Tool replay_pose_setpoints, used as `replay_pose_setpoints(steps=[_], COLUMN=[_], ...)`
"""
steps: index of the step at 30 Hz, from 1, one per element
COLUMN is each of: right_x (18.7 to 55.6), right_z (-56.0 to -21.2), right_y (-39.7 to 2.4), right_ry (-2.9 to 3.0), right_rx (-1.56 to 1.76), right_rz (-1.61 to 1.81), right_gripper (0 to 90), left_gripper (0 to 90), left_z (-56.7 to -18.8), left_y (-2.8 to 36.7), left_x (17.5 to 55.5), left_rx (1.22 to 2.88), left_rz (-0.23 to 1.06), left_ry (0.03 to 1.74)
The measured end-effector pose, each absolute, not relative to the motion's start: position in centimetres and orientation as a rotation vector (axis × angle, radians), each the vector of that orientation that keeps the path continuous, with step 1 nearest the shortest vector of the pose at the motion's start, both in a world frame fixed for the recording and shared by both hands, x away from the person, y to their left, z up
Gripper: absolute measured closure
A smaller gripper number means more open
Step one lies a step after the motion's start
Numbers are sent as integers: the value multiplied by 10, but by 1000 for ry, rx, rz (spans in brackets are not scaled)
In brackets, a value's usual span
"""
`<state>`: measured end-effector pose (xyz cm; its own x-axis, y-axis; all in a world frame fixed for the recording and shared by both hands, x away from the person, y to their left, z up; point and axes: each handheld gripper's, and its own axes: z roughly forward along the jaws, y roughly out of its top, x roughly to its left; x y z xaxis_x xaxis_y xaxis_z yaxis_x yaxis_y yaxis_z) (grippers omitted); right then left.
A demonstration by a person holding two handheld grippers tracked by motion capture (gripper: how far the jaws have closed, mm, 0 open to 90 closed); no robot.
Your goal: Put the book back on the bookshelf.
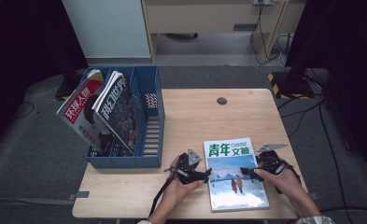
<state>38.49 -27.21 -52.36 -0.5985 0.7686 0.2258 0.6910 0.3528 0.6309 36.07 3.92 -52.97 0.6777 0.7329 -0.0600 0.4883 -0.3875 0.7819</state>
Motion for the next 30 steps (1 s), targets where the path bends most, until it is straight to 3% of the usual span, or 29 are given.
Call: replay_pose_setpoints(steps=[4, 12, 21, 30], right_x=[385, 376, 376, 379], right_z=[-519, -504, -507, -505], right_y=[-278, -273, -258, -258], right_ry=[2458, 2487, 2523, 2521], right_rx=[1402, 1306, 1258, 1302], right_rz=[1097, 1230, 1153, 1184], right_gripper=[235, 282, 327, 521], left_gripper=[164, 164, 163, 163], left_z=[-530, -530, -531, -532], left_y=[40, 41, 41, 41], left_x=[362, 361, 362, 361], left_rx=[2063, 2062, 2056, 2049], left_rz=[362, 363, 357, 361], left_ry=[942, 943, 945, 941])
